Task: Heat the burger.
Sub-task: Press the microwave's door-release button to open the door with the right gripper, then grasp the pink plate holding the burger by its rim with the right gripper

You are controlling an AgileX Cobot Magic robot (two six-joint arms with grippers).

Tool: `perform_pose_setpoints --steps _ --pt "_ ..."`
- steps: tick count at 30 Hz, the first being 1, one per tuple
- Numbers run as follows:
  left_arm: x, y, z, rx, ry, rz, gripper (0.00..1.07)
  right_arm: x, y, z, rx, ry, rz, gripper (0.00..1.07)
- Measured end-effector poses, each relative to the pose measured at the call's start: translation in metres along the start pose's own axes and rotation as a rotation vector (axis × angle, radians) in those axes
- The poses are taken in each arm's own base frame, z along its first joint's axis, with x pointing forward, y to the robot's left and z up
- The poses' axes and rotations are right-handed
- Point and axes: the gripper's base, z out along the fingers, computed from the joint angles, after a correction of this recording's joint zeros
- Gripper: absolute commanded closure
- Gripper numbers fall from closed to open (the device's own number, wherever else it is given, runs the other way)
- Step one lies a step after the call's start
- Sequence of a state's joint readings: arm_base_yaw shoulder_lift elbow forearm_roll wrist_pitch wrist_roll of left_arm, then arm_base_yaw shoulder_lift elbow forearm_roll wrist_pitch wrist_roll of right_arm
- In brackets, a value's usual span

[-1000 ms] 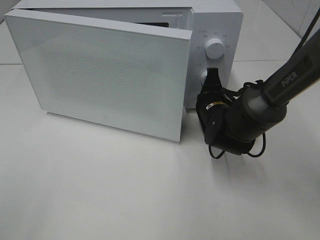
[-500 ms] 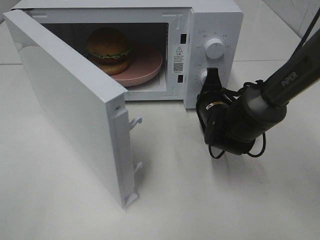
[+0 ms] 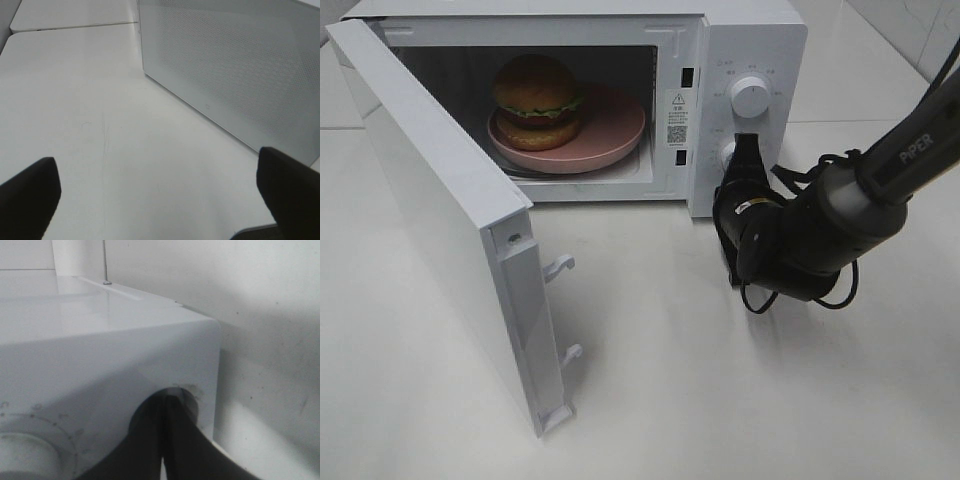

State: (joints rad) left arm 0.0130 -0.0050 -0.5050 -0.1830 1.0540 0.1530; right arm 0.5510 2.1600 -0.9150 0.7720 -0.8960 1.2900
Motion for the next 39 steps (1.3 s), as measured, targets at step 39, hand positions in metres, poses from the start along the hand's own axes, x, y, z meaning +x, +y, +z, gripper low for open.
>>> perform_pose_setpoints --steps 39 --pt "0.0 0.0 0.0 0.0 0.001 0.0 0.07 -0.023 0.026 -0.109 0.265 0.375 -0.67 1.06"
